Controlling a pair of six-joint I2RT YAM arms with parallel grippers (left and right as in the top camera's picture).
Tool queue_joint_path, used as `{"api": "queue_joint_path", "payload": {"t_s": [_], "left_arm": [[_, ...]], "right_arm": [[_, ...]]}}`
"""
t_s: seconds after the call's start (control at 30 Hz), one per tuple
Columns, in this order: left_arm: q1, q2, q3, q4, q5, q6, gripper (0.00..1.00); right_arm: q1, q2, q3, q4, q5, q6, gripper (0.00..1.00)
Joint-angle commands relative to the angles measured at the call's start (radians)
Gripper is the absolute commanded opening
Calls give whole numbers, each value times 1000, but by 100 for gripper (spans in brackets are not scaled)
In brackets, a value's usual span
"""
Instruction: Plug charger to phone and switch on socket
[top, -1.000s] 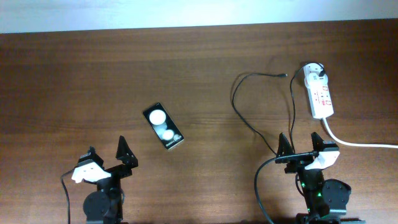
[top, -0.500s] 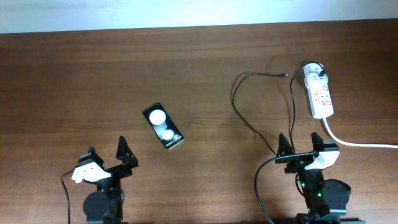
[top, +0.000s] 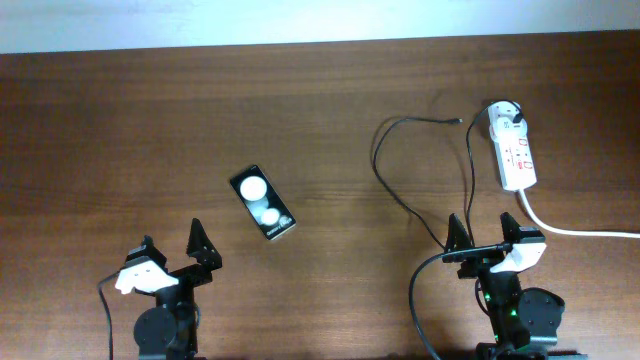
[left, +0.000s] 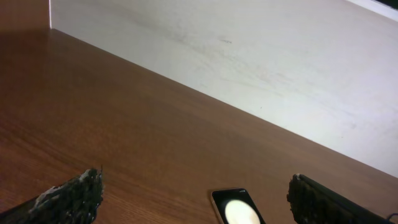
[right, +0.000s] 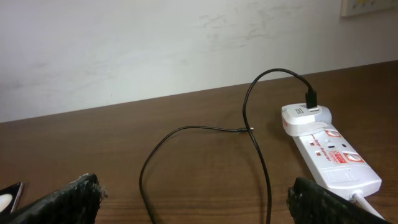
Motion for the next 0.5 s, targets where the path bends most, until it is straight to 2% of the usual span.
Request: {"api": "queue_joint_path", "payload": {"t_s": [0.0, 0.3, 0.47], "left_arm": [[4, -2, -6, 2, 3, -6, 99], [4, -2, -5, 3, 18, -6, 99], [4, -2, 31, 37, 279, -6, 99]], "right_arm": [[11, -2, -10, 3, 10, -10, 99], [11, -2, -10, 3, 9, -10, 99], [11, -2, -10, 3, 9, -10, 99]]}}
